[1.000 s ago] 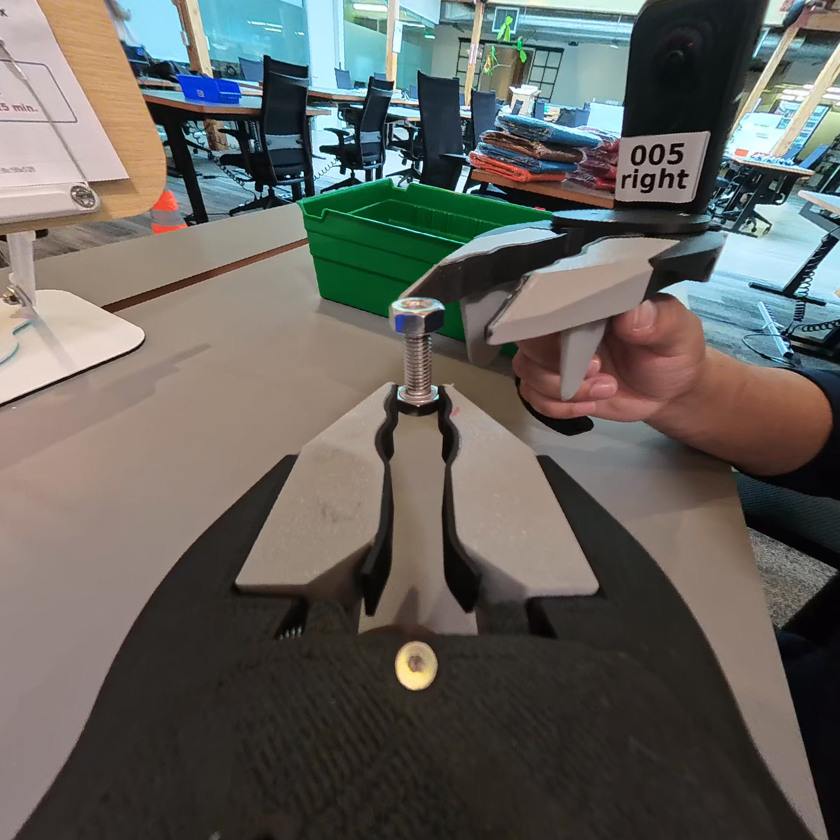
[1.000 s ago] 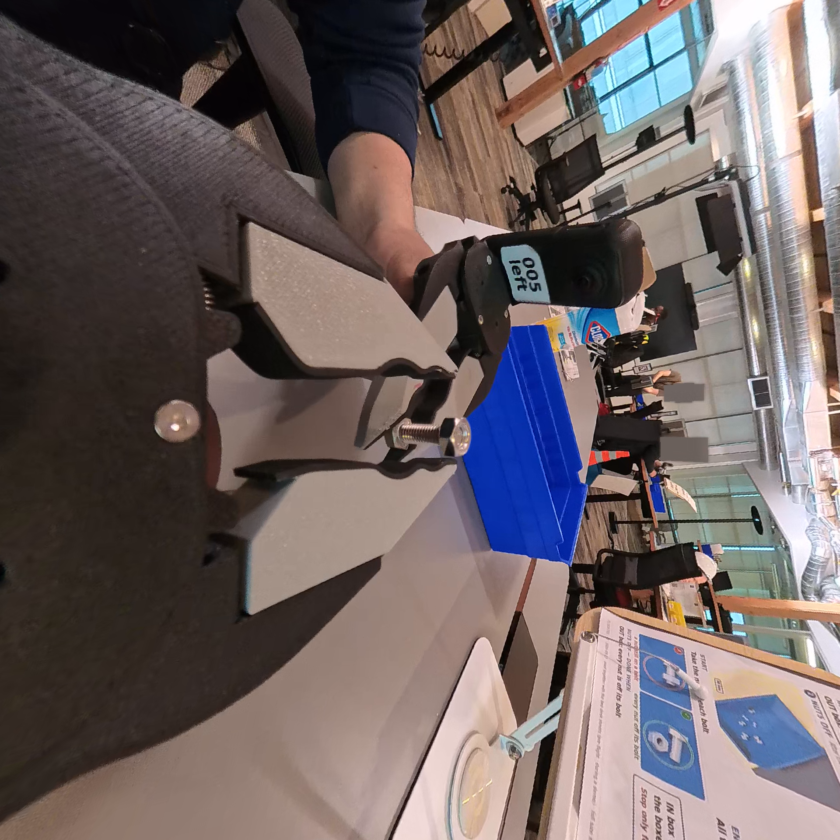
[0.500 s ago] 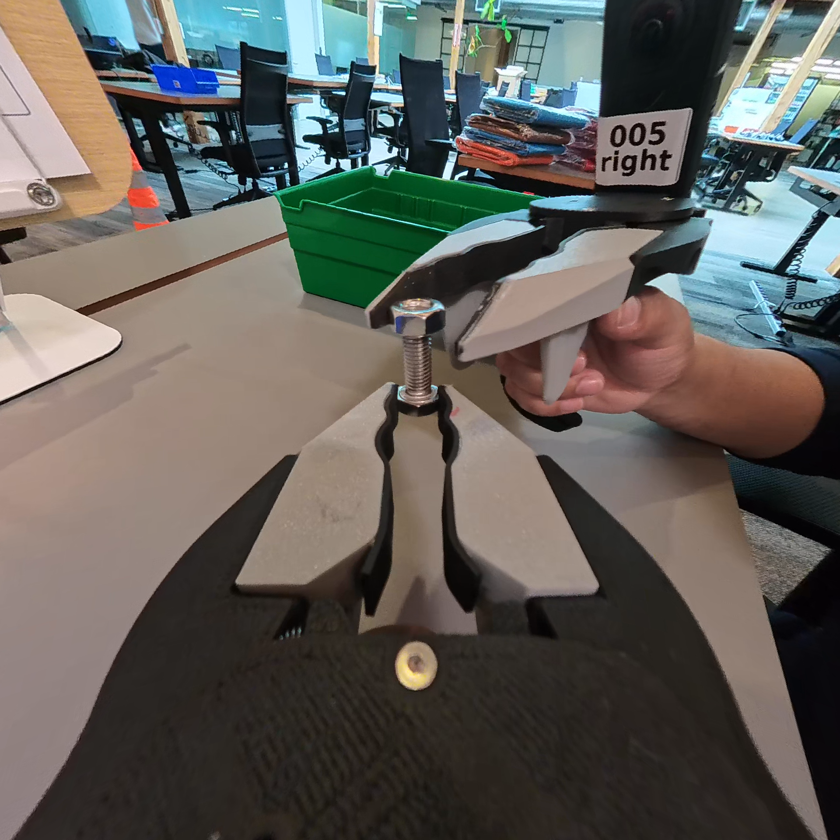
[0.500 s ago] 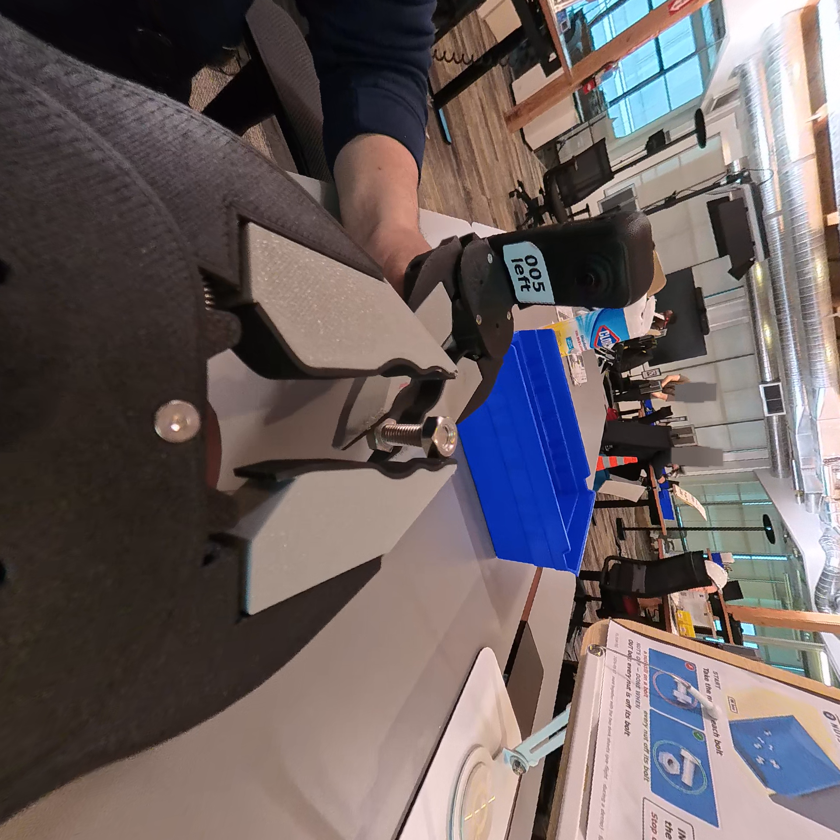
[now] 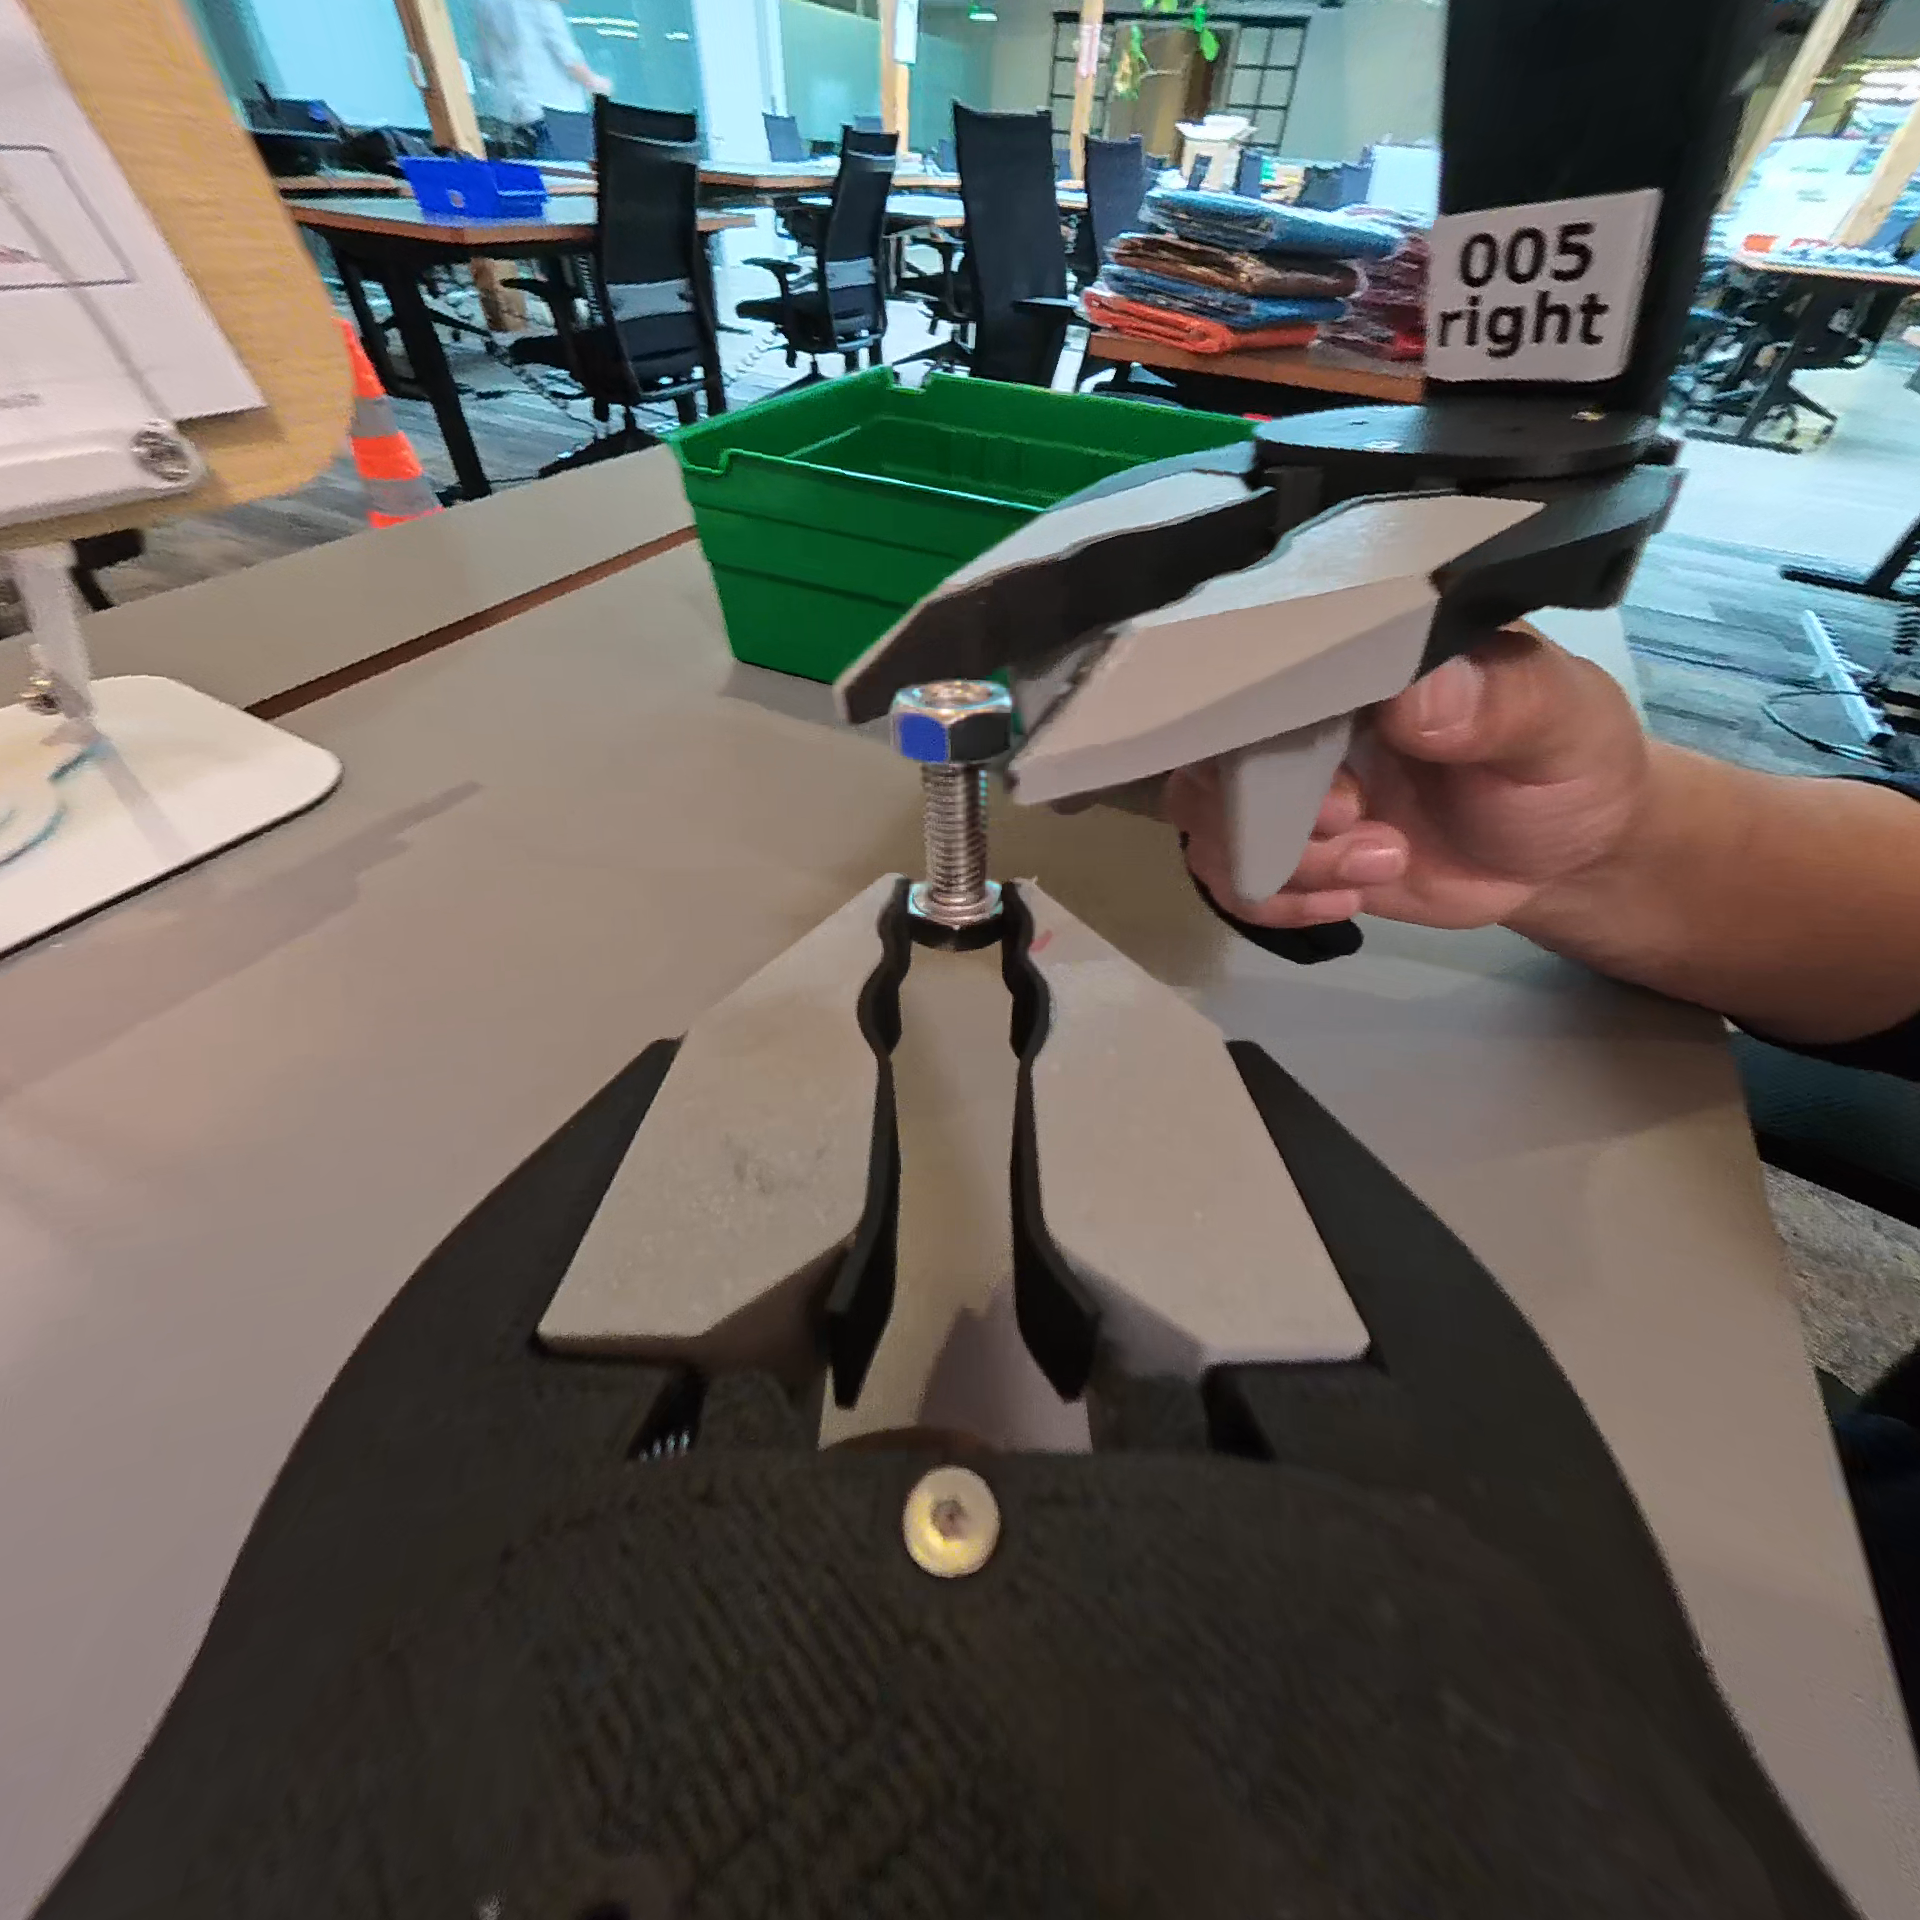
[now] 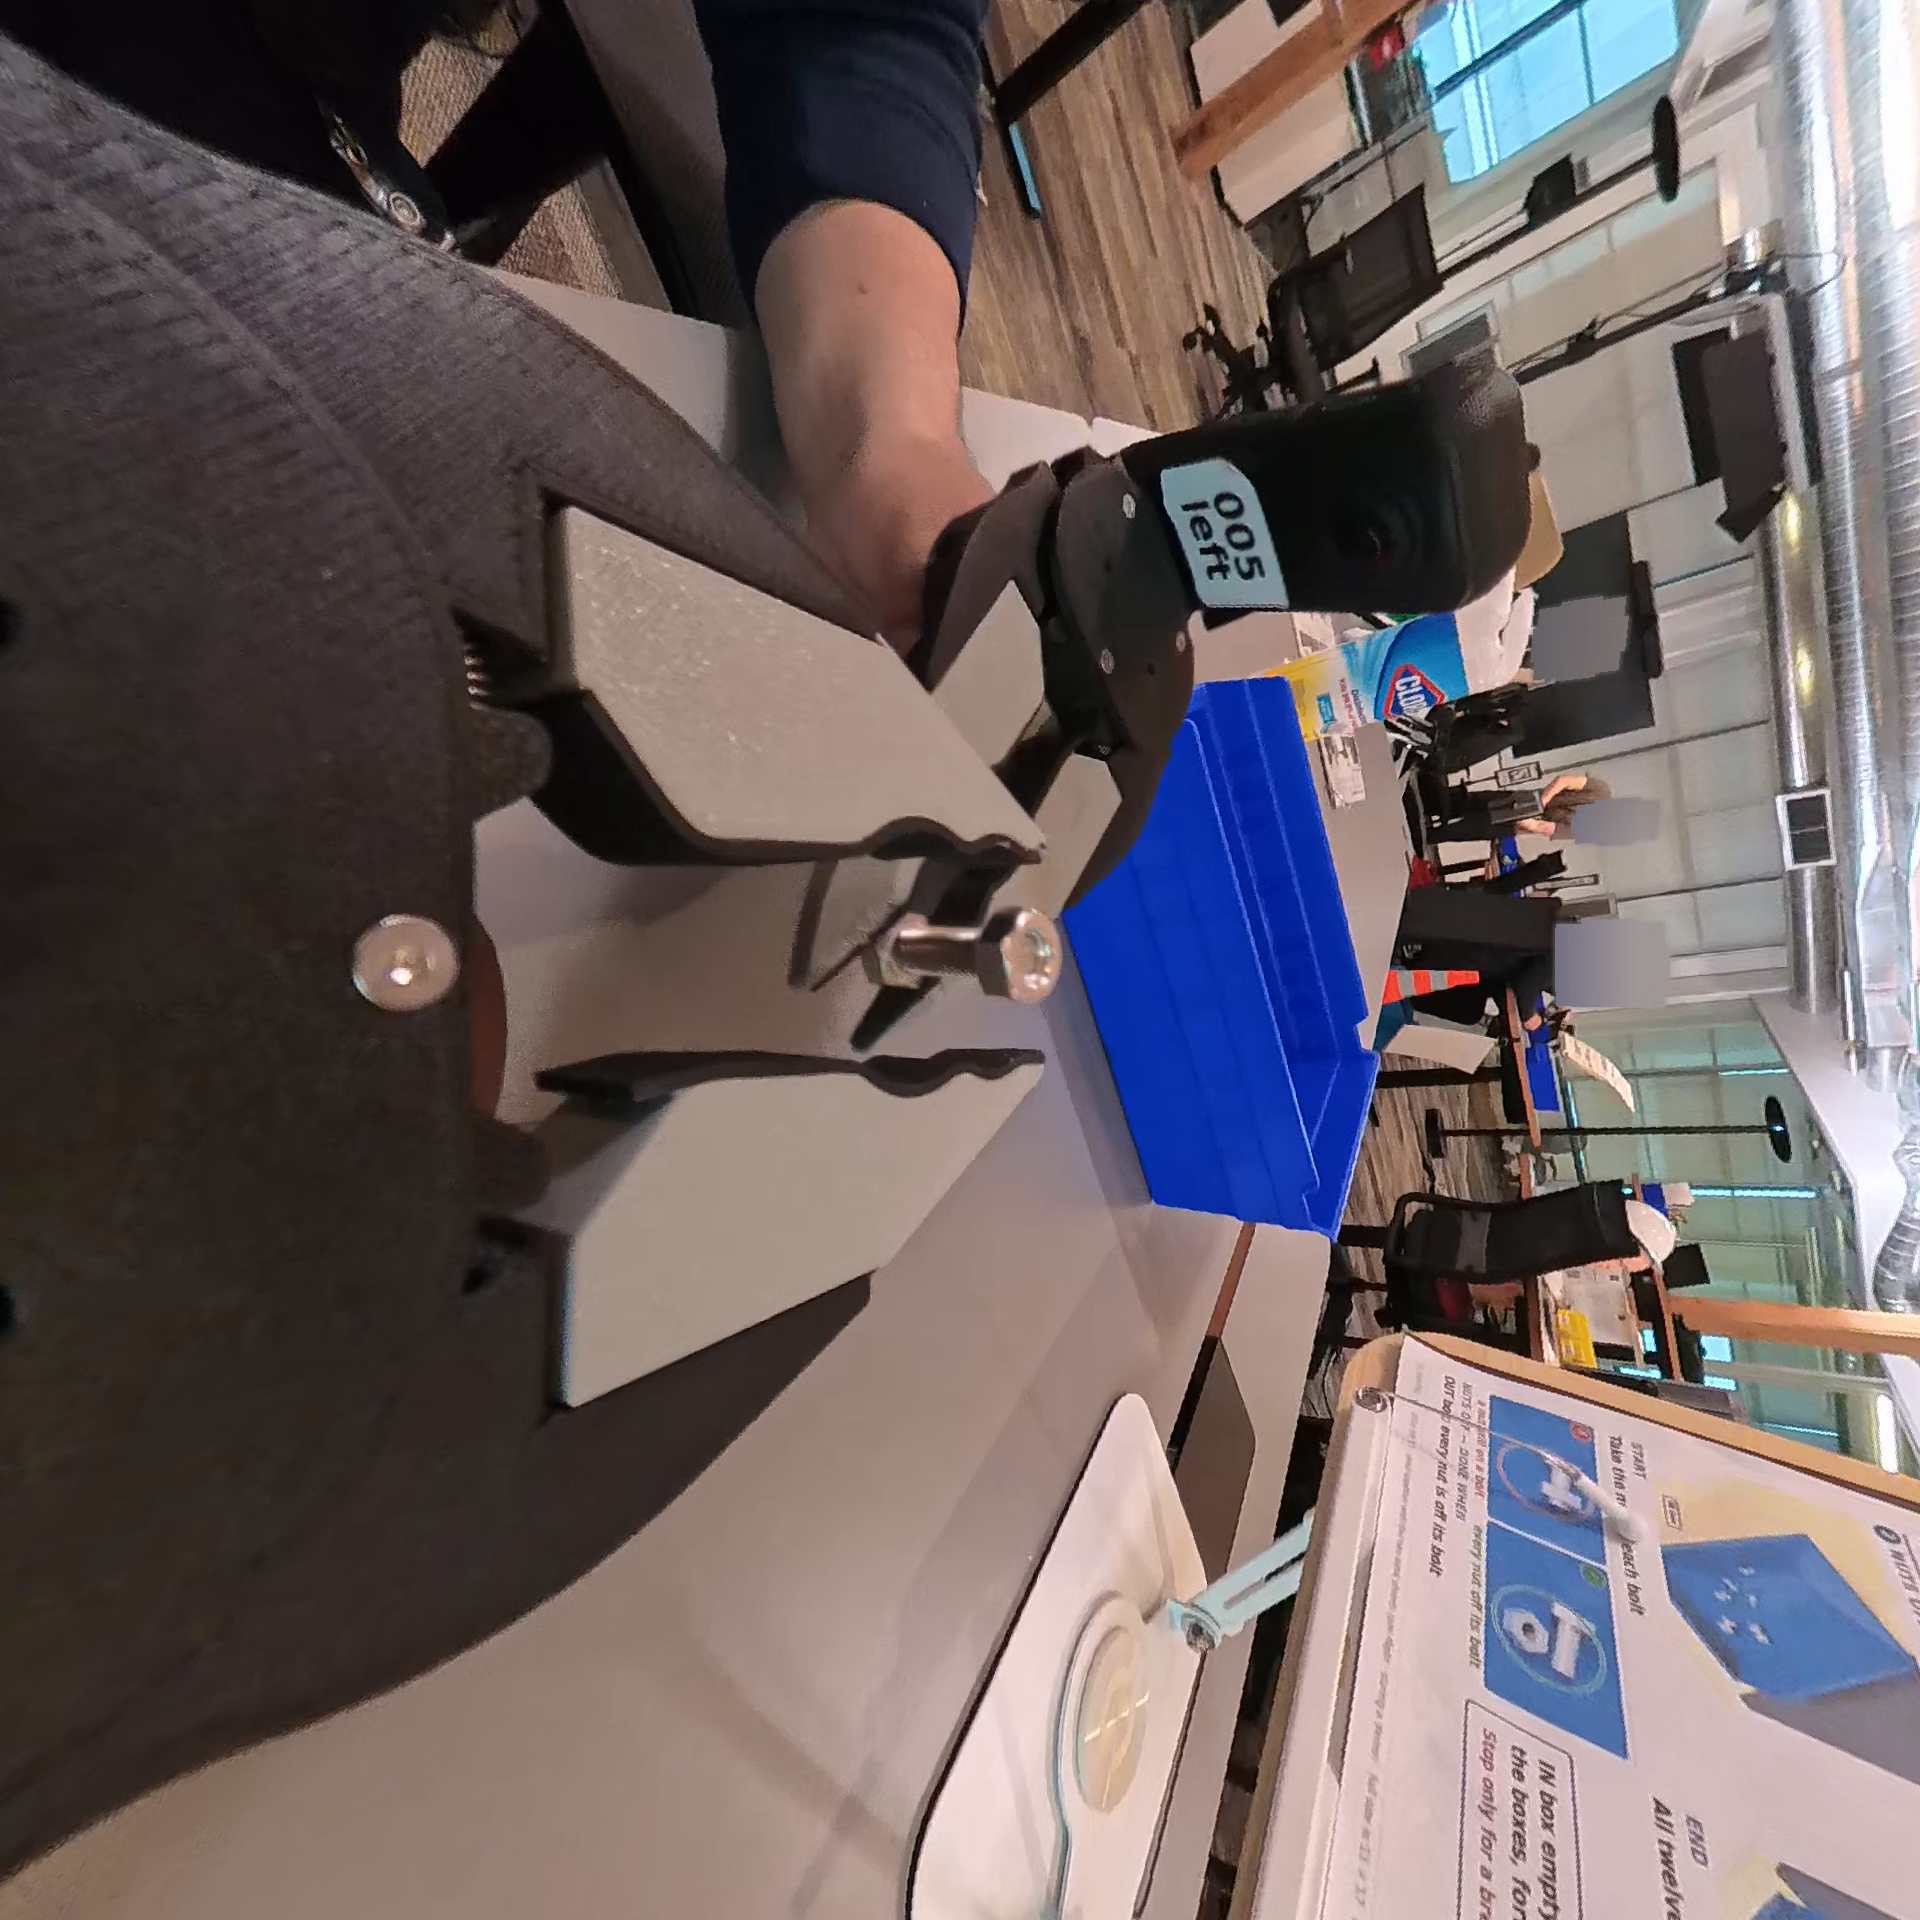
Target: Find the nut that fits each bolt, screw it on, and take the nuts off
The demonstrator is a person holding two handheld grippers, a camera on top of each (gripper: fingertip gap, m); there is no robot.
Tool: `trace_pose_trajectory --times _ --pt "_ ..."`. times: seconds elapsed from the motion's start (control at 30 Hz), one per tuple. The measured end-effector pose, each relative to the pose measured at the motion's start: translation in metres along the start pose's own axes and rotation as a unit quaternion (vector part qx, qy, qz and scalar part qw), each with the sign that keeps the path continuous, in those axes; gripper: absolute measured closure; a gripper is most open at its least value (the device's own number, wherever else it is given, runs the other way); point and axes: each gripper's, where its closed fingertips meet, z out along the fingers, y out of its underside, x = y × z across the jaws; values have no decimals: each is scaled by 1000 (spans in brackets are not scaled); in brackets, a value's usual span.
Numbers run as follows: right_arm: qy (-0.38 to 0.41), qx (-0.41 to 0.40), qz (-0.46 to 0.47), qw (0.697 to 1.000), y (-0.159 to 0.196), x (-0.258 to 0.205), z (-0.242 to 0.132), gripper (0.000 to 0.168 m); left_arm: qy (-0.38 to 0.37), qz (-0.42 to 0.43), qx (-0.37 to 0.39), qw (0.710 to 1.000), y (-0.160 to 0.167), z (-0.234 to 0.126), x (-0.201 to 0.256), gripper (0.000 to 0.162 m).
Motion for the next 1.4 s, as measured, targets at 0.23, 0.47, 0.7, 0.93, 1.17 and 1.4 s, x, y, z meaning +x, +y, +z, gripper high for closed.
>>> trace_pose_trajectory --times 0.23,0.47,0.7,0.93,1.17,1.4 --pt "-6 -7 -3 1000 4 -6 5 134 -22 -12 -9 1000 4 -1 -11 147" --pt "-19 -10 14 1000 9 -10 11 134 5 12 -19 1000 6 7 8 147" --pt "-22 -14 15 1000 11 -10 11 139 19 18 -20 999 7 9 15 147" --pt "-3 -1 8 1000 4 -3 5 135 0 -3 -8 1000 3 2 0 147" --pt "-4 -2 3 1000 5 -5 6 137 -6 -11 -12 1000 4 2 -4 147" --pt "-15 -11 4 1000 10 -10 12 138 19 9 -18 1000 5 8 12 147"
